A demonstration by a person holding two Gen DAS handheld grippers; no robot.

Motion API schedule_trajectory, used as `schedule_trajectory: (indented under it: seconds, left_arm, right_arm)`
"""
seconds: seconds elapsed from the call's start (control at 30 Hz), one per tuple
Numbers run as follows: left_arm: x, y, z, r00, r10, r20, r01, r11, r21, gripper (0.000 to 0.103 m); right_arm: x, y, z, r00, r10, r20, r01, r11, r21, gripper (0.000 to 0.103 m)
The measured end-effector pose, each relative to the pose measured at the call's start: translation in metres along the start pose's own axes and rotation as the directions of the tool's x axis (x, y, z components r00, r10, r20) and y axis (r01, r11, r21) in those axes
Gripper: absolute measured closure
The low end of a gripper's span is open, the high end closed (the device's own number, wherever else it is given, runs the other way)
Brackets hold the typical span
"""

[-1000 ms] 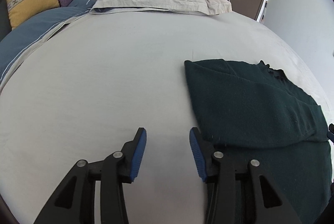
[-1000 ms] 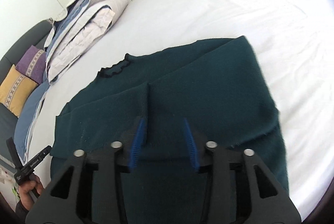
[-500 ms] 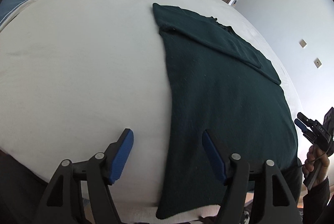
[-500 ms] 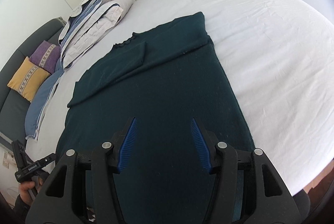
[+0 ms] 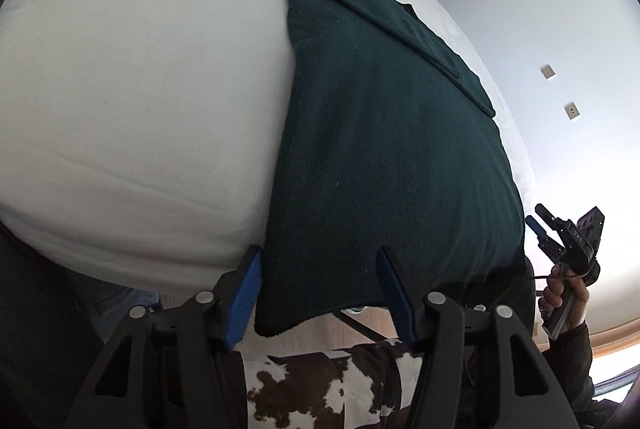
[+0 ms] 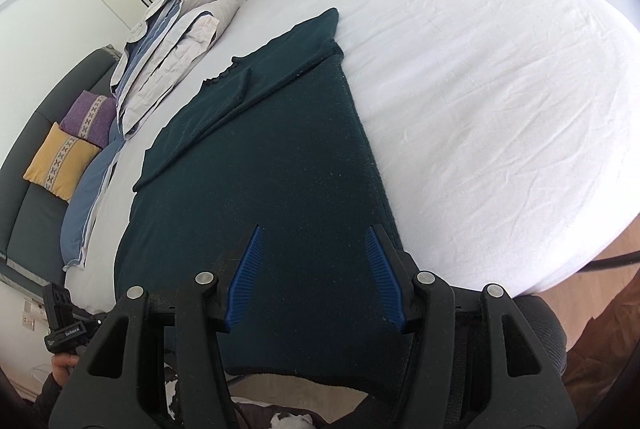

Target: Fold small clothes

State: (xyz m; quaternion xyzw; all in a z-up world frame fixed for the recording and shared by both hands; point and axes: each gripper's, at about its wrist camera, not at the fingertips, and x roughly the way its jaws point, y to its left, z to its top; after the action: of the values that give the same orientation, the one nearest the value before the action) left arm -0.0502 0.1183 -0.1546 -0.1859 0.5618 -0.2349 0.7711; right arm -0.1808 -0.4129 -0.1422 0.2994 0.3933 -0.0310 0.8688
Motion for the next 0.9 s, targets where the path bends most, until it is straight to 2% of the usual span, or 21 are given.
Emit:
schedule_trajectory:
  seconds: [0.03, 0.1, 0.23, 0.37, 0.43, 0.5, 0.6, 0.67, 0.77, 0.83, 0.9]
  left_arm:
    - [0.003, 0.003, -0.002, 1.0, -0.011, -0.015, 0.011, 1.0, -0.011, 0.056]
    - [0.006, 0.009, -0.005, 0.999, -0.025, -0.02, 0.025, 0.999, -0.033, 0.062]
    - [0.004, 0.016, -0.004, 0.998, -0.068, -0.014, 0.067, 0.995, -0.072, 0.062]
    - [0.005, 0.015, -0.005, 0.998, -0.06, -0.009, 0.059, 0.996, -0.062, 0.065]
    - [0.004, 0.016, -0.006, 0.999, -0.037, -0.01, 0.036, 0.998, -0.059, 0.08]
    - [0.005, 0.018, -0.007, 0.999, -0.04, -0.024, 0.038, 0.997, -0.066, 0.091]
    - [0.005, 0.015, -0.009, 0.999, -0.024, -0.024, 0.023, 0.999, -0.045, 0.094]
    - [0.004, 0.013, -0.009, 1.0, -0.018, -0.023, 0.018, 0.999, -0.034, 0.095]
    - [0.002, 0.014, -0.01, 1.0, -0.018, -0.026, 0.017, 0.999, -0.029, 0.095]
    - [0.002, 0.011, -0.01, 1.0, -0.011, -0.026, 0.01, 1.0, -0.016, 0.096]
    - [0.002, 0.009, -0.011, 1.0, -0.004, -0.027, 0.004, 1.0, -0.006, 0.096]
  right_arm:
    - [-0.002, -0.003, -0.002, 1.0, -0.002, -0.004, 0.002, 1.0, 0.004, 0.05]
    - [-0.003, -0.007, -0.002, 1.0, -0.009, -0.015, 0.009, 1.0, -0.001, 0.051]
    - [-0.008, -0.01, -0.002, 0.997, -0.049, -0.064, 0.047, 0.998, -0.03, 0.051]
    - [-0.017, -0.02, -0.005, 0.988, -0.097, -0.119, 0.093, 0.995, -0.04, 0.051]
    - [-0.019, -0.027, -0.008, 0.98, -0.13, -0.148, 0.125, 0.991, -0.043, 0.051]
    - [-0.018, -0.032, -0.011, 0.974, -0.141, -0.175, 0.136, 0.99, -0.043, 0.051]
    - [-0.012, -0.031, -0.013, 0.967, -0.13, -0.22, 0.118, 0.991, -0.068, 0.051]
    - [-0.001, -0.027, -0.016, 0.95, -0.158, -0.269, 0.133, 0.985, -0.11, 0.054]
    - [0.009, -0.023, -0.016, 0.938, -0.174, -0.299, 0.141, 0.982, -0.129, 0.056]
    - [0.016, -0.02, -0.016, 0.923, -0.195, -0.333, 0.15, 0.976, -0.157, 0.061]
    - [0.021, -0.016, -0.019, 0.907, -0.219, -0.359, 0.158, 0.969, -0.193, 0.071]
